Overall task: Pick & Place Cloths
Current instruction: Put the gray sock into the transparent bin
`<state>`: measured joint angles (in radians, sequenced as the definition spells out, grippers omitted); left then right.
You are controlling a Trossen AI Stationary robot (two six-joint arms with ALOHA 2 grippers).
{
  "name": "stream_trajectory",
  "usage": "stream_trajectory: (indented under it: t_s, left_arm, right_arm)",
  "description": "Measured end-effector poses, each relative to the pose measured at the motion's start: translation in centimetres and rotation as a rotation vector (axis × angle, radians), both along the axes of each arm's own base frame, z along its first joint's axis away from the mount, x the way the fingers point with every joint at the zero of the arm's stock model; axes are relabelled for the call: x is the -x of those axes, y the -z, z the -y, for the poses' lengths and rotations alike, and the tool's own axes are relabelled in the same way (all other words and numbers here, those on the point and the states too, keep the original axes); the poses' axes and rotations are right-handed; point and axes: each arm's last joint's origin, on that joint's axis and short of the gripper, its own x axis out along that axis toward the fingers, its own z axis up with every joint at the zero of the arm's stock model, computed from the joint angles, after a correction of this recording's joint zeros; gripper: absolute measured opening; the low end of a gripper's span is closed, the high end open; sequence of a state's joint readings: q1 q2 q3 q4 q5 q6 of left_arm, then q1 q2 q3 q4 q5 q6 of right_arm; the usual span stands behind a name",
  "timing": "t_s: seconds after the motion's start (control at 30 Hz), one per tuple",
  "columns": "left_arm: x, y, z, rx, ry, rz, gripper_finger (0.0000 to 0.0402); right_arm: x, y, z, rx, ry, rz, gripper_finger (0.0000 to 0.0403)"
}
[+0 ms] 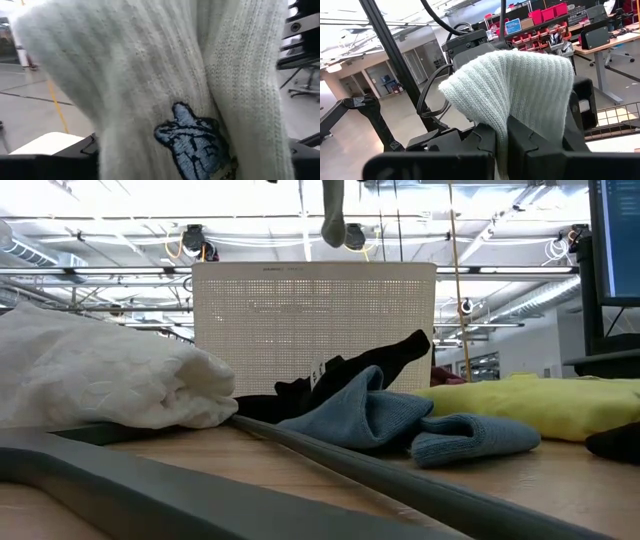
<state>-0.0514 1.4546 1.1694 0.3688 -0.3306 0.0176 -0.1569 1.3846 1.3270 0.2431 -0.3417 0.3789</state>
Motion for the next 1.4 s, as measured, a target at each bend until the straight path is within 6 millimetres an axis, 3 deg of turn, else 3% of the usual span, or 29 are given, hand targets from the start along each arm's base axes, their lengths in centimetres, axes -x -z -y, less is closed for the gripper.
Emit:
stream_trajectory:
  t_s: [0.13, 0.23, 0.5, 0.63, 0.9, 1.13, 1.4]
  left_arm:
    - [-0.8, 1.0, 0.1, 0.034, 0.021, -0.022, 0.0273]
    - [-1.3, 1.6, 0.1, 0.075, 0.023, -0.030, 0.0227]
    - [-1.4, 1.9, 0.5, 0.120, 0.109, -0.040, 0.0021]
    - [-0.8, 1.7, 0.9, 0.140, 0.132, -0.076, 0.0018]
    - [2.7, 1.1, 1.9, 0.254, 0.132, -0.262, 0.0009]
    - [8.0, -0.7, 3.5, 0.504, 0.164, -0.342, 0.0008]
    - [13.8, -2.4, 6.9, 0.872, 0.327, -0.394, 0.0008]
  right_arm:
    - [-0.1, -0.1, -0.5, 0.000, -0.016, 0.007, 0.0005]
    - [-0.1, -0.1, -0.9, 0.001, -0.028, 0.006, 0.0005]
    - [-0.1, 0.2, -1.0, -0.004, -0.031, -0.019, 0.0033]
    - [-0.1, 0.6, -0.8, -0.008, -0.023, -0.066, 0.0053]
    - [0.1, 1.6, 0.2, 0.023, 0.008, -0.165, 0.0098]
    - [0.3, 2.0, 1.2, 0.046, 0.037, -0.204, 0.0142]
    - [0.6, 2.1, 2.6, 0.082, 0.080, -0.206, 0.0155]
